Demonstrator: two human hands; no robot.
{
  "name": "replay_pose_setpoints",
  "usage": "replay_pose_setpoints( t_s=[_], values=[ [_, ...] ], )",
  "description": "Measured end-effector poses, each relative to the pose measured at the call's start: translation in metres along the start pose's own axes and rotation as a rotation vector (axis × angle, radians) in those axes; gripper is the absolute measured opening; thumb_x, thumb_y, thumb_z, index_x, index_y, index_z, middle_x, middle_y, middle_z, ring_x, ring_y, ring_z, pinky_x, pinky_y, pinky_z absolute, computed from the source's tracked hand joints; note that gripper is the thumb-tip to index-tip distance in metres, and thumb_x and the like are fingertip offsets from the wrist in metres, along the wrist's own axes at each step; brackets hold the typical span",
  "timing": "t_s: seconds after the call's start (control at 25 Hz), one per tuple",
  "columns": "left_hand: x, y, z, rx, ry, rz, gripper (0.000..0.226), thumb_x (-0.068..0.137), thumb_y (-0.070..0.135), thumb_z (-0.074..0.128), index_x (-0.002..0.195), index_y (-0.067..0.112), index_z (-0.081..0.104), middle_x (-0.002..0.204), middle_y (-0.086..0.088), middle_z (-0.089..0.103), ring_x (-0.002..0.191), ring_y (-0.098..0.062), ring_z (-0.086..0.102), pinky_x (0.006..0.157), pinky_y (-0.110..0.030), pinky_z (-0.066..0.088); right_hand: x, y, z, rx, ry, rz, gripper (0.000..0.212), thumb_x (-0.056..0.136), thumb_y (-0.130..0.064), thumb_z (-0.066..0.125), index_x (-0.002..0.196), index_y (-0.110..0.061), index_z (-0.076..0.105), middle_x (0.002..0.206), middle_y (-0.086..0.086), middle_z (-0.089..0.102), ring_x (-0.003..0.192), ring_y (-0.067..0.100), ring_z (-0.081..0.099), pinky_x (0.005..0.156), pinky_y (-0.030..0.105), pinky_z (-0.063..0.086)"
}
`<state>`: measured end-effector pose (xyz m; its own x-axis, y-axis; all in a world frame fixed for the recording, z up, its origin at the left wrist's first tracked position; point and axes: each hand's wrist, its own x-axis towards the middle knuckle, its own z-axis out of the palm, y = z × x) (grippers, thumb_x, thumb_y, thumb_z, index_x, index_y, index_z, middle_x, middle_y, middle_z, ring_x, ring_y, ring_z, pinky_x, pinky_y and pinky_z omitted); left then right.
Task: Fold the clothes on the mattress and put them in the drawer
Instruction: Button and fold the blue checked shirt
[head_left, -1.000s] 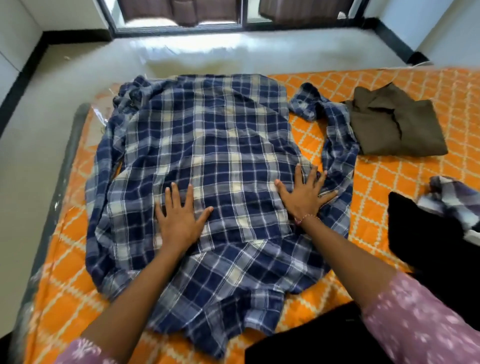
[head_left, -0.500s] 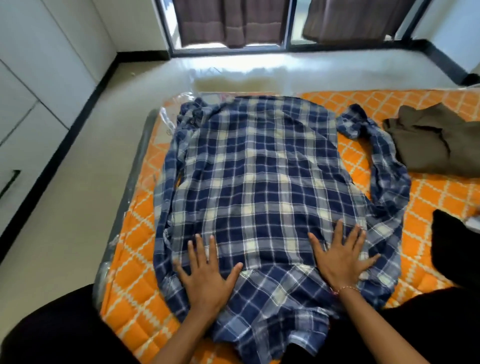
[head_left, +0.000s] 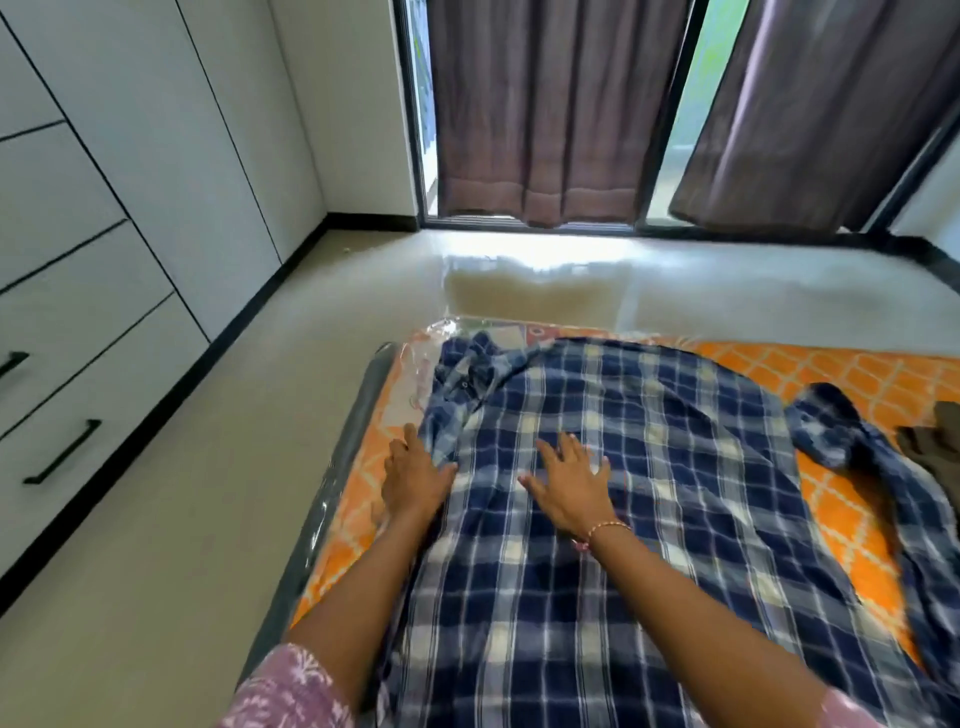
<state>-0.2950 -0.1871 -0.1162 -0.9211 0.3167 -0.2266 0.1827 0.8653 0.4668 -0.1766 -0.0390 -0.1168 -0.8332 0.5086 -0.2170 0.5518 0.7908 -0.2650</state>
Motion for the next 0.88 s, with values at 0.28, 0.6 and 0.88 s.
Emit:
replay_pose_setpoints(
  t_s=[0.28,0.6,0.88],
  values=[
    [0.042,-0.012,-0.020,-0.471,0.448,-0.444,0.042,0.087,0.006,0.054,0.127,0.002,0.043,0.129,-0.028,0.049,0.113,-0.042,0.049,0.081,-0.043,0.040,0.097,-0.023,-0.002,0.001,-0.032,-0.089,0.057,0.100,-0.051,0.025,0.152,-0.030,0.013,0.161,0.003,0.003,0.148,0.021,-0.002,0.115,0.057,-0.001],
    [0.114,0.099,0.024,-0.203,0.076,-0.128,0.057,0.090,0.056,0.050,0.118,0.006,0.055,0.121,-0.018,0.059,0.109,-0.037,0.057,0.081,-0.040,0.044,0.115,0.069,-0.021,0.208,0.502,0.221,0.046,0.099,-0.042,0.040,0.136,-0.015,0.044,0.139,0.009,0.048,0.128,0.027,0.043,0.109,0.051,0.031],
    [0.189,0.124,0.026,-1.004,-0.075,-0.355,0.016,0.092,0.006,0.056,0.106,-0.001,0.057,0.117,-0.017,0.056,0.087,-0.029,0.060,0.066,-0.027,0.057,0.113,0.228,-0.062,0.418,0.530,1.079,0.063,0.098,-0.044,0.040,0.143,-0.001,0.029,0.148,0.024,0.030,0.135,0.040,0.028,0.107,0.055,0.021]
  ],
)
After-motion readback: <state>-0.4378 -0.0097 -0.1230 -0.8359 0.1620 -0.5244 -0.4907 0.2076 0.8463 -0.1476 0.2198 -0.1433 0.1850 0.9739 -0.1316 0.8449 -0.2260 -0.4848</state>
